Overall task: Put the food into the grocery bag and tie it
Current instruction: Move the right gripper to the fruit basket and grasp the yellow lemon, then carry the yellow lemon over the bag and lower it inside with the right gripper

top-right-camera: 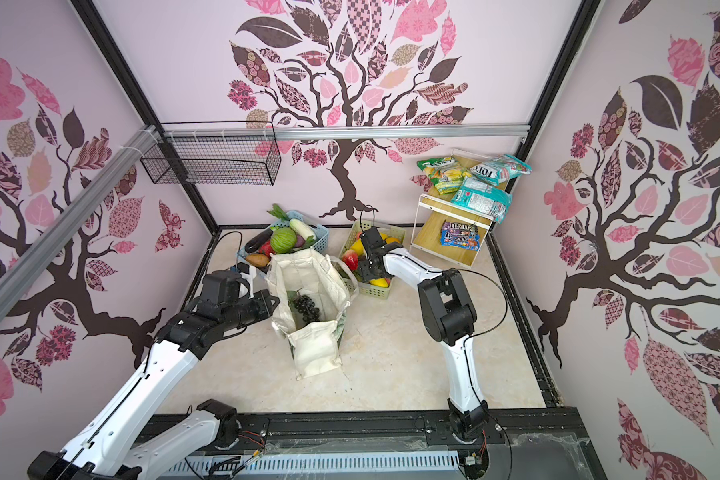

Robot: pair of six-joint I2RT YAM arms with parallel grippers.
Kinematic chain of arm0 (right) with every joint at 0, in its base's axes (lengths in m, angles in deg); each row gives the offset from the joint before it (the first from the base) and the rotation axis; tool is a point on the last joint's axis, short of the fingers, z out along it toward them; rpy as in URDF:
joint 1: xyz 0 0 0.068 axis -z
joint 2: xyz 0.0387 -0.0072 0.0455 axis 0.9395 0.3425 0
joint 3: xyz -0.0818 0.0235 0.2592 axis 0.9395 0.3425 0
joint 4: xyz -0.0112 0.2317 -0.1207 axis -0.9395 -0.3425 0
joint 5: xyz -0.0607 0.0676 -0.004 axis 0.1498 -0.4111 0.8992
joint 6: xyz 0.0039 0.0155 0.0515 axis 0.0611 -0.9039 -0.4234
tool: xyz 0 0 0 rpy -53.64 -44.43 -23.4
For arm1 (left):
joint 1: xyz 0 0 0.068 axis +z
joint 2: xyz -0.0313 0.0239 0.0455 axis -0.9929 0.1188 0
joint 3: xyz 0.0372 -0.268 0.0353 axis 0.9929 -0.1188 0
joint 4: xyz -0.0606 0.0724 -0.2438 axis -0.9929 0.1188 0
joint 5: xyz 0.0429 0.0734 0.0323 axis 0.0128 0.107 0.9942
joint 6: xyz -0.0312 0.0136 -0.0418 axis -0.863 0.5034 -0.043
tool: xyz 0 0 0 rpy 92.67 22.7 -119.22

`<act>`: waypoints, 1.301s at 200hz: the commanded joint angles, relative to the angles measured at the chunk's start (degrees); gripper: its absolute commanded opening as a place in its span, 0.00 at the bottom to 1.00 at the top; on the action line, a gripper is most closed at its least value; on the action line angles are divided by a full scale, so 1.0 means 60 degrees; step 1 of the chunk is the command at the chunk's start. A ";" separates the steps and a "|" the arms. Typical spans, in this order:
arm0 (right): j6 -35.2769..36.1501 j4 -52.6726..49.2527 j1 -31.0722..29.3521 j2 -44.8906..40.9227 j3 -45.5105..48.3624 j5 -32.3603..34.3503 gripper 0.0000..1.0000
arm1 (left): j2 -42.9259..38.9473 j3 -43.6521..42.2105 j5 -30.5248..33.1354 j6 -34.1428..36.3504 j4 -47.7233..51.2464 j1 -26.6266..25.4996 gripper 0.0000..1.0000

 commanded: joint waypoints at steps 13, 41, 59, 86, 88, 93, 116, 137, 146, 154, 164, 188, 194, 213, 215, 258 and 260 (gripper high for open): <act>-0.0050 -0.0704 -0.0029 0.0264 -0.0611 -0.0143 0.60 | -0.0129 0.0342 -0.0013 0.0155 0.0165 -0.0001 0.01; -0.0129 -0.0490 -0.0024 -0.0305 -0.0412 -0.0333 0.59 | -0.0222 0.0307 0.0044 0.0172 0.0234 0.0001 0.02; -0.0175 -0.0482 -0.0021 -0.0583 -0.0407 -0.0376 0.58 | -0.0246 0.0363 0.0046 0.0215 0.0301 0.0004 0.02; -0.0190 -0.0458 -0.0024 -0.0915 -0.0429 -0.0335 0.57 | -0.0290 0.0384 0.0020 0.0215 0.0300 0.0008 0.01; -0.0190 -0.0466 -0.0028 -0.0930 -0.0427 -0.0327 0.57 | -0.0290 0.0383 0.0017 0.0217 0.0309 -0.0001 0.02; -0.0190 -0.0455 -0.0029 -0.0995 -0.0424 -0.0292 0.57 | -0.0285 0.0394 0.0006 0.0213 0.0302 0.0004 0.01; -0.0161 -0.0495 -0.0028 -0.1167 -0.0451 -0.0182 0.56 | -0.0334 0.0421 -0.0015 0.0195 0.0267 -0.0004 0.01; -0.0146 -0.0577 -0.0018 -0.1353 -0.0516 -0.0098 0.56 | -0.0345 0.0405 -0.0038 0.0198 0.0266 0.0009 0.01; -0.0133 -0.0587 -0.0028 -0.1448 -0.0543 -0.0107 0.56 | -0.0334 0.0391 -0.0055 0.0215 0.0251 -0.0002 0.01; -0.0109 -0.0590 -0.0029 -0.1544 -0.0543 -0.0098 0.56 | -0.0345 0.0392 -0.0049 0.0217 0.0241 0.0007 0.01; -0.0102 -0.0564 -0.0022 -0.1652 -0.0539 -0.0069 0.55 | -0.0334 0.0373 -0.0042 0.0194 0.0224 0.0005 0.01; -0.0058 -0.0513 -0.0029 -0.1815 -0.0554 -0.0086 0.53 | -0.0335 0.0407 -0.0057 0.0174 0.0194 0.0000 0.01; -0.0068 -0.0526 -0.0022 -0.1851 -0.0593 -0.0081 0.53 | -0.0334 0.0418 -0.0057 0.0173 0.0194 -0.0002 0.01; -0.0102 -0.0548 -0.0029 -0.2042 -0.0724 -0.0116 0.53 | -0.0340 0.0451 -0.0057 0.0180 0.0224 0.0001 0.02; -0.0102 -0.0547 -0.0022 -0.2069 -0.0739 -0.0111 0.53 | -0.0343 0.0455 -0.0057 0.0182 0.0235 -0.0003 0.02; -0.0255 -0.0403 -0.0034 -0.3022 -0.0668 -0.0683 0.50 | -0.0261 0.0448 -0.0111 0.0186 0.0238 -0.0004 0.02; -0.0269 -0.0372 -0.0034 -0.3068 -0.0622 -0.0722 0.50 | -0.0272 0.0443 -0.0111 0.0187 0.0242 -0.0001 0.02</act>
